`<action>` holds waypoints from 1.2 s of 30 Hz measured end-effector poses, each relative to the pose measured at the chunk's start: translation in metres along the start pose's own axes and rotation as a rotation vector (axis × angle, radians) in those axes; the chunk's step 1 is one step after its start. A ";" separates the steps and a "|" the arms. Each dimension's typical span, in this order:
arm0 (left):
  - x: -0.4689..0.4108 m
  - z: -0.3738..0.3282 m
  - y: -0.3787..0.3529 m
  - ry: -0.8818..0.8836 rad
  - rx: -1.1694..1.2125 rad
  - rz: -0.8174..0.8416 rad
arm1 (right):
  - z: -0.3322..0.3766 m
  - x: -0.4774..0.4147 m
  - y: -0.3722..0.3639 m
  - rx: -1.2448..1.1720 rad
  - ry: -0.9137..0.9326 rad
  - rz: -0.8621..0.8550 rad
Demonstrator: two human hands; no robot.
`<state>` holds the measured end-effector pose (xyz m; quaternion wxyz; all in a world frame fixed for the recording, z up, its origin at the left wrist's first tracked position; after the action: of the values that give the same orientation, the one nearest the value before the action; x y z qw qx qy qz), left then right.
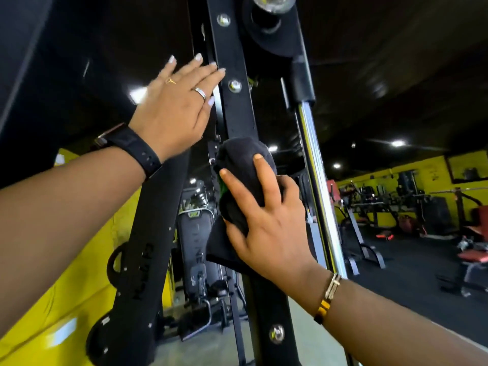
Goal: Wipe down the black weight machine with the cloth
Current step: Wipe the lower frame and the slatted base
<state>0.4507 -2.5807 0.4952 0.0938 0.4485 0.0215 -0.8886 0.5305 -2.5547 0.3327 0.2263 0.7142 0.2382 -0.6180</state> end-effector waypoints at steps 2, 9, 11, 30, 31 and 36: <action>-0.010 0.011 0.001 -0.018 -0.037 -0.017 | -0.003 -0.010 0.000 -0.004 -0.015 -0.010; -0.054 0.040 0.002 -0.095 -0.114 -0.053 | -0.020 -0.094 0.002 0.015 -0.055 -0.066; -0.062 0.037 -0.003 -0.207 -0.225 -0.033 | -0.020 -0.120 0.001 0.065 -0.026 -0.075; -0.084 0.067 -0.011 -0.072 0.041 0.058 | -0.032 -0.142 0.002 -0.074 -0.170 -0.069; -0.084 0.064 -0.012 -0.075 0.058 0.051 | -0.027 -0.131 0.001 -0.049 -0.143 -0.070; -0.086 0.057 -0.014 -0.069 0.065 0.006 | -0.027 -0.122 0.001 -0.026 -0.085 -0.009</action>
<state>0.4528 -2.5612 0.5978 0.0826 0.4205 -0.0123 -0.9034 0.5371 -2.5460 0.4570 0.2428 0.6831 0.2398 -0.6457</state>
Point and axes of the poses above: each hand's wrist, its own x-axis away from the middle knuckle, its own y-axis out of the back of the hand, z = x × y, the point moved 10 cm from there along -x, towards the middle knuckle, and after that the axes turned 4 degrees about z, right-handed, at the moved point
